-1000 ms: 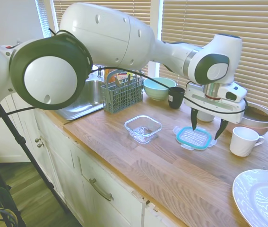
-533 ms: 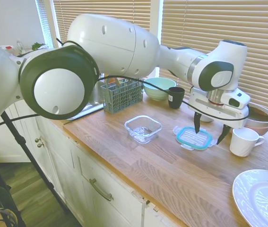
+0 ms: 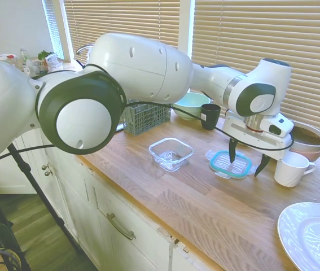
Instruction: Cover the lid of the food container
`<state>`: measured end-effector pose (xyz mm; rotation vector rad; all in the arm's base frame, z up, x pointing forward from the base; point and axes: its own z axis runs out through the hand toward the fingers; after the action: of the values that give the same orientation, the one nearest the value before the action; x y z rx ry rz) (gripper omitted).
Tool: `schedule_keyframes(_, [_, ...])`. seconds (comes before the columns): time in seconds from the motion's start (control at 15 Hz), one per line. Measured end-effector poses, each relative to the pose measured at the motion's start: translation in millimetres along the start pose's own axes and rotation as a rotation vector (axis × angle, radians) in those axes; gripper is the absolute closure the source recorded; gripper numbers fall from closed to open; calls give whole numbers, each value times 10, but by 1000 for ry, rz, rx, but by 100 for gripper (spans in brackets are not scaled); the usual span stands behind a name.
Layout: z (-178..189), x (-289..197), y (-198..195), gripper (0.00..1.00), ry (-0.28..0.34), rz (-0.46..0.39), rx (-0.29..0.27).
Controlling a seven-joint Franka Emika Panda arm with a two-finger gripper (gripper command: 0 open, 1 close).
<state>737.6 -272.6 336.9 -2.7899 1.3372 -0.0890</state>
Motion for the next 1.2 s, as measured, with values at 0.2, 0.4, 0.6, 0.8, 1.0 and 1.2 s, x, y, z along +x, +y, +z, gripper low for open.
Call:
schedule_keyframes(0.2, [-70,10,-50,0,3,-1,27])
schedule_keyframes(0.4, [3,-5,-131,0,-6,-12,33])
schedule_keyframes(0.6, [55,-2,-154,0,-12,-14,35])
schedule_keyframes(0.8, [77,-17,-155,0,-62,-9,54])
schedule_keyframes(1.0, [69,3,-130,0,-98,-2,76])
schedule_keyframes(1.2, [61,-3,-131,0,-132,-2,93])
